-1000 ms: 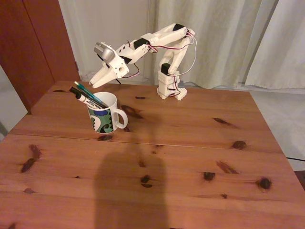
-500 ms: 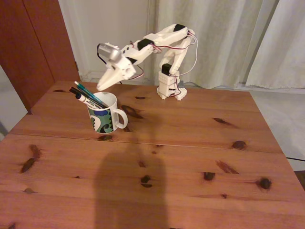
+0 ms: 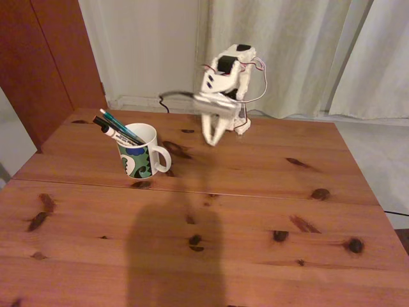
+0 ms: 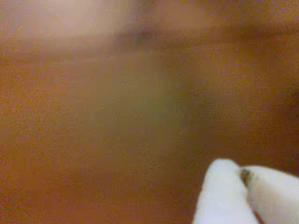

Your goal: Clean up the desk and place the pens and markers into the cup

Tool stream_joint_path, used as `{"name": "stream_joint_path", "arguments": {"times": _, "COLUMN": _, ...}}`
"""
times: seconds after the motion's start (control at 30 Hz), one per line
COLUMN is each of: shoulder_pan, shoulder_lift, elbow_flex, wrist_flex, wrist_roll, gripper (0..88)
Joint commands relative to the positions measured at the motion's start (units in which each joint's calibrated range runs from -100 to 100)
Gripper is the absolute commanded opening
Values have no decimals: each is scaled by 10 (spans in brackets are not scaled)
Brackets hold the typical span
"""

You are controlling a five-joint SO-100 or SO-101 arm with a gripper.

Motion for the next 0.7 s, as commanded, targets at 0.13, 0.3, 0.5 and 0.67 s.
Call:
{"name": "stream_joint_path", "arguments": {"times": 0.13, "shoulder_pan": -94, "shoulder_lift": -133, "elbow_flex": 103, "wrist_flex": 133, "wrist_roll": 14, "gripper": 8}}
{"name": "stream_joint_path", "arguments": {"times": 0.3, "shoulder_pan": -131, "shoulder_lift": -210, "elbow_flex": 186, "wrist_flex": 169, "wrist_roll": 12, "gripper": 8}}
{"name": "stream_joint_path", "arguments": {"times": 0.5, "shoulder_pan": -156, "shoulder_lift": -278, "elbow_flex": 234, "wrist_flex": 171, "wrist_roll": 11, "gripper": 8}}
{"name": "stream_joint_path", "arguments": {"times": 0.67, "shoulder_pan": -161, "shoulder_lift": -292, "elbow_flex": 234, "wrist_flex": 178, "wrist_roll": 10, "gripper": 8}}
